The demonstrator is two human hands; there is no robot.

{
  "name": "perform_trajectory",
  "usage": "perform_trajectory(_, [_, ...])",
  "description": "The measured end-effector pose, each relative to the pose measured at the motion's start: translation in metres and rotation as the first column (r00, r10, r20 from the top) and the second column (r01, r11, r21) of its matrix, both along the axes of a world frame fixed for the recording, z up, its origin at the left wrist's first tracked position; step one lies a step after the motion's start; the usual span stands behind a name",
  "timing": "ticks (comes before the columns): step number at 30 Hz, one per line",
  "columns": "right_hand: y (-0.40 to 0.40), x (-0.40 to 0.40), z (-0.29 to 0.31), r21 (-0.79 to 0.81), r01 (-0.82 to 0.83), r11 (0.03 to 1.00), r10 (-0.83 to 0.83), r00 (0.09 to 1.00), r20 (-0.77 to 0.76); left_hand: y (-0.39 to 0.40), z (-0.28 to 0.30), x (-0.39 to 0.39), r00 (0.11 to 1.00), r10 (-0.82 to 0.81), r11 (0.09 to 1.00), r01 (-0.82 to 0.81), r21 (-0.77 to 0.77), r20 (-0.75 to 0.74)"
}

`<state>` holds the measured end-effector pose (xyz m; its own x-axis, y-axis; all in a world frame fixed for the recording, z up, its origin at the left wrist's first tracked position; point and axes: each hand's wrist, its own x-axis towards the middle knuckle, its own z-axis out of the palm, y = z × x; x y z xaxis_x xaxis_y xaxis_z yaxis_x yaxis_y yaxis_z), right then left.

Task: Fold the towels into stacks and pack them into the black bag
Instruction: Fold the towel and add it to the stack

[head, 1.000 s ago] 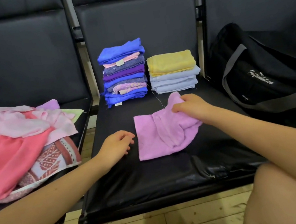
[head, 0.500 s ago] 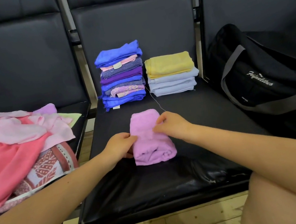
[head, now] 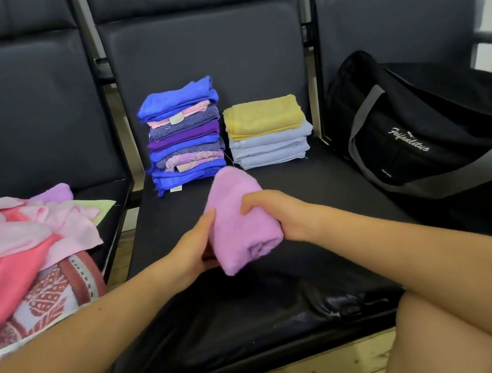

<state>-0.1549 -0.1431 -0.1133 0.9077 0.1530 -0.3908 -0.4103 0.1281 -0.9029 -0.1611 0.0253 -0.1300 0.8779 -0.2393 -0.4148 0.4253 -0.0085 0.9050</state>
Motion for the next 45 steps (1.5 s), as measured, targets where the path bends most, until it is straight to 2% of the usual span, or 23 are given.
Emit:
perform_trajectory(2, [-0.003, -0.006, 0.009, 0.135, -0.09, 0.987, 0.09, 0.996, 0.003, -0.004, 0.013, -0.001, 0.983, -0.032, 0.965, -0.017, -0.263, -0.18])
perform_trajectory(4, [-0.005, -0.014, 0.015, 0.198, -0.199, 0.96, 0.198, 0.98, 0.027, -0.009, 0.026, 0.001, 0.968, 0.011, 0.935, -0.098, -0.342, -0.25])
perform_trajectory(6, [-0.006, -0.018, 0.017, 0.228, -0.234, 0.945, 0.233, 0.972, 0.035, -0.014, 0.036, 0.005, 0.973, 0.148, 0.939, -0.195, -0.282, -0.179])
perform_trajectory(9, [-0.005, -0.014, 0.013, 0.278, -0.125, 0.952, 0.14, 0.989, -0.036, -0.016, 0.044, 0.019, 0.941, 0.331, 0.891, -0.334, -0.307, -0.064])
perform_trajectory(12, [-0.004, -0.008, 0.001, 0.322, 0.043, 0.946, 0.006, 0.989, -0.15, -0.014, 0.049, 0.034, 0.864, 0.503, 0.798, -0.468, -0.378, -0.009])
perform_trajectory(15, [-0.001, -0.005, -0.006, 0.424, 0.102, 0.9, -0.035, 0.986, -0.163, -0.022, 0.05, 0.046, 0.781, 0.619, 0.738, -0.541, -0.403, 0.083])
perform_trajectory(20, [-0.003, 0.008, -0.014, 0.474, 0.186, 0.86, -0.152, 0.982, -0.11, -0.044, 0.046, 0.058, 0.731, 0.608, 0.787, -0.506, -0.352, 0.309])
perform_trajectory(23, [-0.017, 0.025, -0.011, 0.429, 0.316, 0.846, -0.309, 0.947, -0.088, -0.051, 0.045, 0.072, 0.733, 0.587, 0.806, -0.487, -0.337, 0.344])
perform_trajectory(25, [-0.03, 0.044, -0.004, 0.291, 0.475, 0.831, -0.494, 0.869, -0.007, -0.057, 0.045, 0.083, 0.717, 0.568, 0.822, -0.475, -0.313, 0.405])
perform_trajectory(27, [-0.046, 0.067, 0.007, 0.163, 0.603, 0.781, -0.625, 0.751, 0.213, -0.064, 0.047, 0.095, 0.692, 0.507, 0.858, -0.461, -0.226, 0.514])
perform_trajectory(29, [-0.064, 0.089, 0.023, 0.094, 0.655, 0.749, -0.62, 0.644, 0.449, -0.073, 0.053, 0.113, 0.65, 0.41, 0.888, -0.446, -0.115, 0.64])
perform_trajectory(31, [-0.08, 0.111, 0.043, 0.04, 0.689, 0.723, -0.57, 0.563, 0.599, -0.082, 0.063, 0.135, 0.59, 0.305, 0.913, -0.405, -0.053, 0.747])
perform_trajectory(34, [-0.103, 0.149, 0.074, -0.007, 0.739, 0.674, -0.497, 0.46, 0.735, -0.097, 0.081, 0.168, 0.492, 0.145, 0.915, -0.396, 0.072, 0.858])
perform_trajectory(36, [-0.115, 0.175, 0.089, -0.048, 0.777, 0.628, -0.46, 0.421, 0.782, -0.107, 0.09, 0.193, 0.462, 0.08, 0.896, -0.422, 0.139, 0.884])
perform_trajectory(37, [-0.12, 0.186, 0.093, -0.1, 0.795, 0.599, -0.438, 0.429, 0.79, -0.111, 0.092, 0.207, 0.479, 0.045, 0.881, -0.433, 0.191, 0.877])
perform_trajectory(38, [-0.125, 0.199, 0.093, -0.218, 0.799, 0.561, -0.39, 0.487, 0.781, -0.115, 0.091, 0.22, 0.522, -0.031, 0.849, -0.436, 0.298, 0.852])
perform_trajectory(40, [-0.129, 0.217, 0.088, -0.577, 0.652, 0.492, -0.227, 0.736, 0.638, -0.12, 0.083, 0.236, 0.659, -0.28, 0.686, -0.371, 0.626, 0.698])
perform_trajectory(41, [-0.13, 0.22, 0.083, -0.718, 0.534, 0.447, -0.164, 0.838, 0.521, -0.122, 0.079, 0.239, 0.702, -0.364, 0.596, -0.33, 0.732, 0.612])
perform_trajectory(42, [-0.13, 0.219, 0.079, -0.791, 0.425, 0.439, -0.146, 0.903, 0.404, -0.123, 0.078, 0.239, 0.715, -0.404, 0.539, -0.319, 0.78, 0.571])
perform_trajectory(43, [-0.131, 0.217, 0.077, -0.817, 0.36, 0.451, -0.137, 0.932, 0.335, -0.123, 0.077, 0.239, 0.712, -0.415, 0.515, -0.33, 0.791, 0.567])
perform_trajectory(45, [-0.134, 0.214, 0.075, -0.799, 0.398, 0.451, -0.151, 0.916, 0.372, -0.12, 0.076, 0.235, 0.691, -0.408, 0.503, -0.375, 0.778, 0.597])
